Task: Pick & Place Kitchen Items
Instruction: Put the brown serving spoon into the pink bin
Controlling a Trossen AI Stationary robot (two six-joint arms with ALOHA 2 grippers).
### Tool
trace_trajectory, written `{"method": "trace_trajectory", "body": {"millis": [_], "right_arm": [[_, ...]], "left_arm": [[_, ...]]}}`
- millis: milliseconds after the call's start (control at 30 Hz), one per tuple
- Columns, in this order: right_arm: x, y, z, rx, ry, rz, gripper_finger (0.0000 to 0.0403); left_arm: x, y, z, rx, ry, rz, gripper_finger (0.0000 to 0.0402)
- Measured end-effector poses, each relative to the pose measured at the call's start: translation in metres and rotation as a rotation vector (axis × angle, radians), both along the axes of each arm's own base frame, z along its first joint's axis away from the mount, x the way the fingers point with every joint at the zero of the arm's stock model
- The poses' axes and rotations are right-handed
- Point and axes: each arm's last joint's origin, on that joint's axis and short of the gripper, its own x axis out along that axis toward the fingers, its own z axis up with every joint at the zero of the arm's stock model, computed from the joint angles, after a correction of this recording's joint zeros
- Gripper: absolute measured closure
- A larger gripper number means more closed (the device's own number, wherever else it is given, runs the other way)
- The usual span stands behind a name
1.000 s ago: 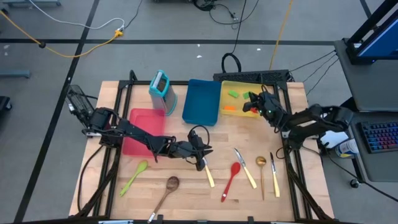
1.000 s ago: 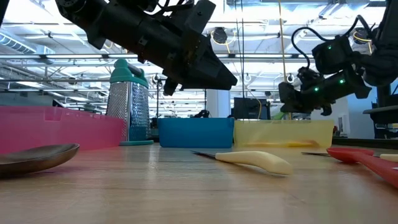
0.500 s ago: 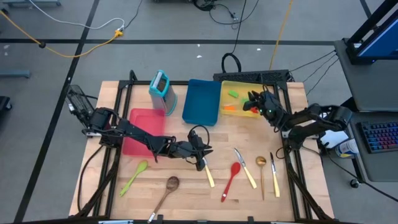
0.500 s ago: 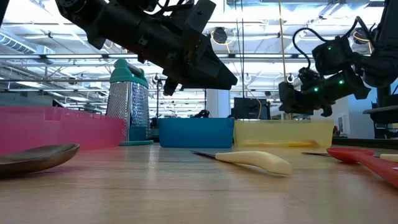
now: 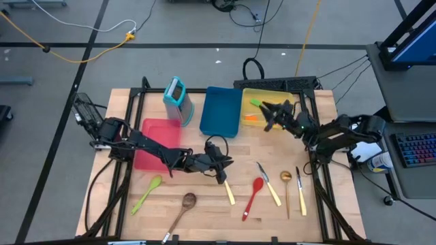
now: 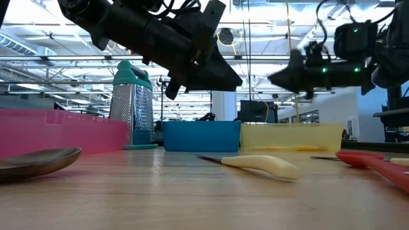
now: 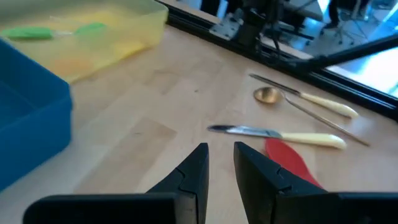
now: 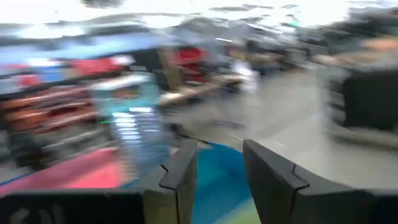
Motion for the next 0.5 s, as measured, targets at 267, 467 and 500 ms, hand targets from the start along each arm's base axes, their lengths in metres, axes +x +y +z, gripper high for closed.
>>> {"method": "trace_trajectory", "body": {"millis": [267,467,500], "right_arm": [[0.011,0.028,0.011,-0.214,-0.023,0.227,0.0288],[0.019,0.038,0.016,-0.289,-0.008,0.271,0.0286],[0.023,0.040,0.016,-0.296,0.009,0.286,0.0284]], "left_arm": [[0.002,-0.026,0.042,0.043,0.102,-0.103,0.0325],[-0.005,-0.042,0.090,0.155,0.300,-0.128,0.0325],[-0.009,-0.045,0.094,0.157,0.342,-0.132,0.0325]]}}
